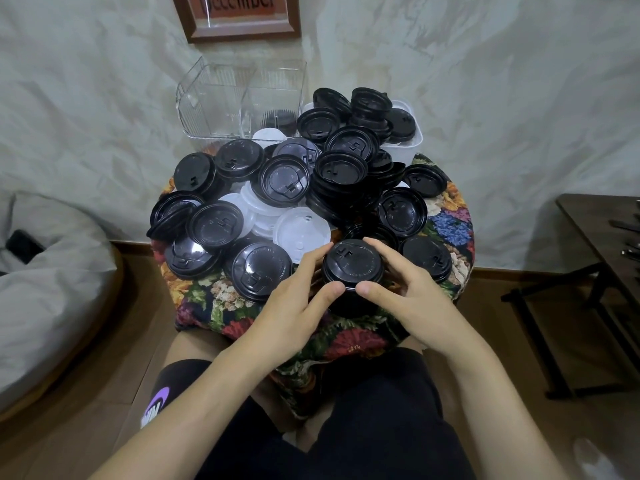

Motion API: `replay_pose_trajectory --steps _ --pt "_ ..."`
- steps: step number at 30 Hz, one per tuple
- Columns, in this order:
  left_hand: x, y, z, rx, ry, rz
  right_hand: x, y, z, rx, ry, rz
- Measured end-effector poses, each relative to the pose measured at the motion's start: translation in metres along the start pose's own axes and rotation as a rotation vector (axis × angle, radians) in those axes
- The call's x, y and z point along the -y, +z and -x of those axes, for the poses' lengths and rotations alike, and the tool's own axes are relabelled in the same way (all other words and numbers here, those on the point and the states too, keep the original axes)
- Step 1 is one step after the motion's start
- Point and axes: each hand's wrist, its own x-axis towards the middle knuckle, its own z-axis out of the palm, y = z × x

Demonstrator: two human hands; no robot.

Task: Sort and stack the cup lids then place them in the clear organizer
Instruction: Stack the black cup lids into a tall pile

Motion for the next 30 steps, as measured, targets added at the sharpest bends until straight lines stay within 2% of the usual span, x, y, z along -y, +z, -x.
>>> replay_pose_trajectory --steps 9,19,21,23,25,27,30 --pt "-0.005 0.003 -0.003 -0.044 0.007 0.161 0.002 0.006 0.005 -0.134 -0.035 -0.096" --pt "-0.009 0.001 -0.011 -0.034 0.028 0.139 0.002 -0.001 -0.002 -0.184 -0.028 0.067" --pt "-0.011 -0.004 -0.015 -0.075 0.045 0.116 0.002 0.001 -0.003 -0.208 -0.031 0.053" --pt "-0.016 -0.010 -0.021 -0.183 0.059 0.118 0.001 0.003 -0.003 -0.210 -0.026 0.048" --pt "-0.024 -0.020 -0.031 -0.334 0.133 -0.007 0.000 0.003 -0.003 -0.208 -0.012 0.043" --pt "-0.031 -0.030 -0.047 -0.457 0.269 -0.267 -0.001 0.003 -0.003 -0.199 0.002 0.038" --pt "-0.028 -0.042 -0.088 -0.535 0.452 -0.608 0.000 0.003 -0.004 -0.188 0.001 0.037"
